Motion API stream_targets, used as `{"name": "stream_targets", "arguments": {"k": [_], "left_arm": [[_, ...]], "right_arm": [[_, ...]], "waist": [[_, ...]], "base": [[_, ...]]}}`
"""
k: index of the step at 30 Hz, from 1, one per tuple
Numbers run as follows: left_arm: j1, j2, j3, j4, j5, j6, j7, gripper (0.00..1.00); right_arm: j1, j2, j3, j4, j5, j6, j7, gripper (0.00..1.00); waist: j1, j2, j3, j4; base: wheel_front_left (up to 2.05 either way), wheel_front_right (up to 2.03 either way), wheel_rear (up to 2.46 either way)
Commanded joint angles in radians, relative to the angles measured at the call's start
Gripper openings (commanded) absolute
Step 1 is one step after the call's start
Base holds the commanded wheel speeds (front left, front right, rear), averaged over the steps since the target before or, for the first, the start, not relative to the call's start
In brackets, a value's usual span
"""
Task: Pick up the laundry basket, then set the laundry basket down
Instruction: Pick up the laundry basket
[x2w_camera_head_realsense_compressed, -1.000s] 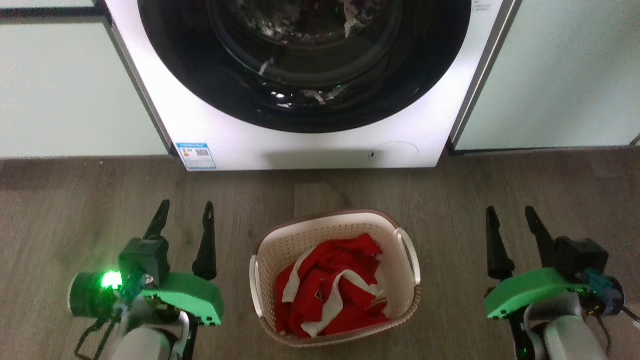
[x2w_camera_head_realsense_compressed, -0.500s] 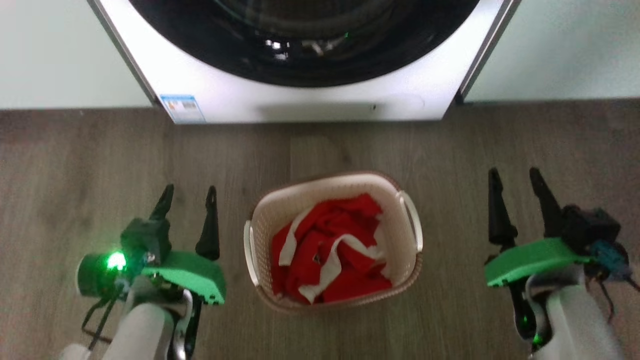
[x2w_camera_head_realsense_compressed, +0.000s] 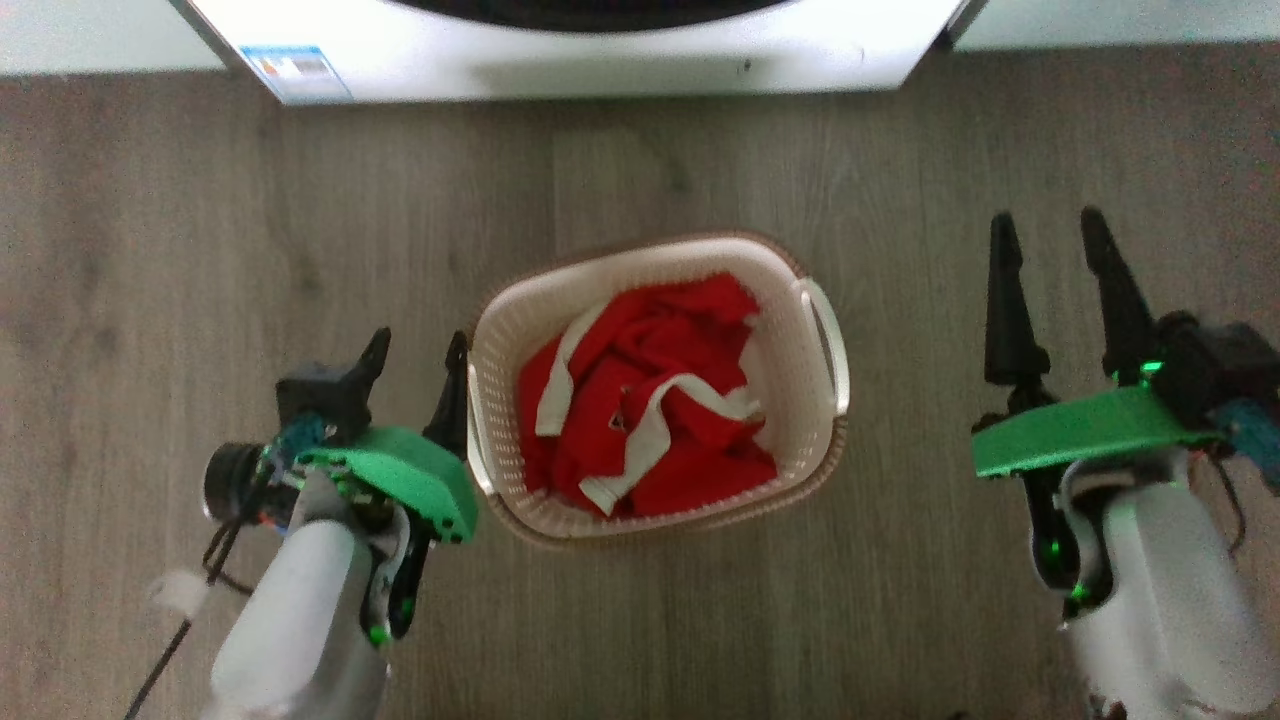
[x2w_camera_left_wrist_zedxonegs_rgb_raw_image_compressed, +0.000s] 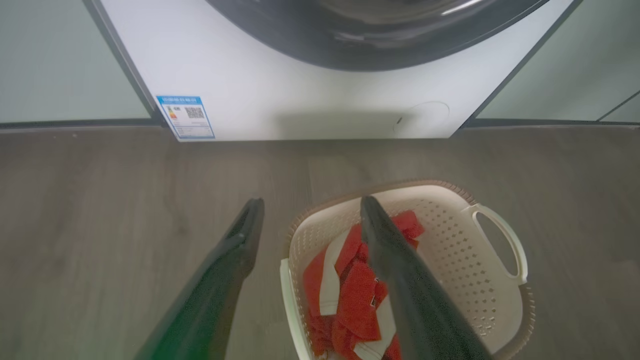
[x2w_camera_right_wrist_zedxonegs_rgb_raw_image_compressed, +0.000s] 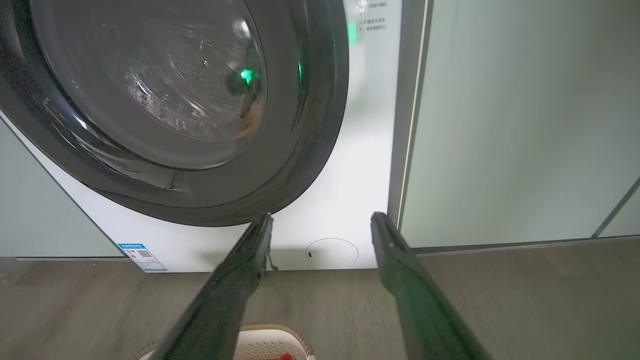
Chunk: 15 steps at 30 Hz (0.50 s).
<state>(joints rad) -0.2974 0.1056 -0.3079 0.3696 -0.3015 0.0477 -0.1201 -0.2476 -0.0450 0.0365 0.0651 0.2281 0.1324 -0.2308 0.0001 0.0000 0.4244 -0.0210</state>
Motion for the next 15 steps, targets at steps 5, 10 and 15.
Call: {"name": "stream_targets", "arguments": {"k": [5,10,15], "left_arm": [[-0.088,-0.008,0.026,0.108,-0.024,-0.028,-0.025,1.0],[-0.163,-0.019,0.021,0.24,-0.04,-0.045,-0.04,1.0],[-0.226,-0.025,0.015,0.359,-0.044,-0.054,-0.062,1.0]], "right_arm": [[-0.044,-0.005,0.031,-0.078,-0.01,-0.002,-0.012,1.0],[-0.053,-0.005,0.022,-0.13,-0.021,-0.002,-0.009,1.0],[-0.049,-0.005,0.014,-0.162,-0.024,-0.002,-0.003,1.0]], "waist": [[-0.0001,0.0,0.102,-0.015],[-0.0001,0.0,0.162,-0.014],[-0.0001,0.0,0.202,-0.017]], "base": [[0.0,0.0,0.0],[0.0,0.0,0.0],[0.0,0.0,0.0]]}}
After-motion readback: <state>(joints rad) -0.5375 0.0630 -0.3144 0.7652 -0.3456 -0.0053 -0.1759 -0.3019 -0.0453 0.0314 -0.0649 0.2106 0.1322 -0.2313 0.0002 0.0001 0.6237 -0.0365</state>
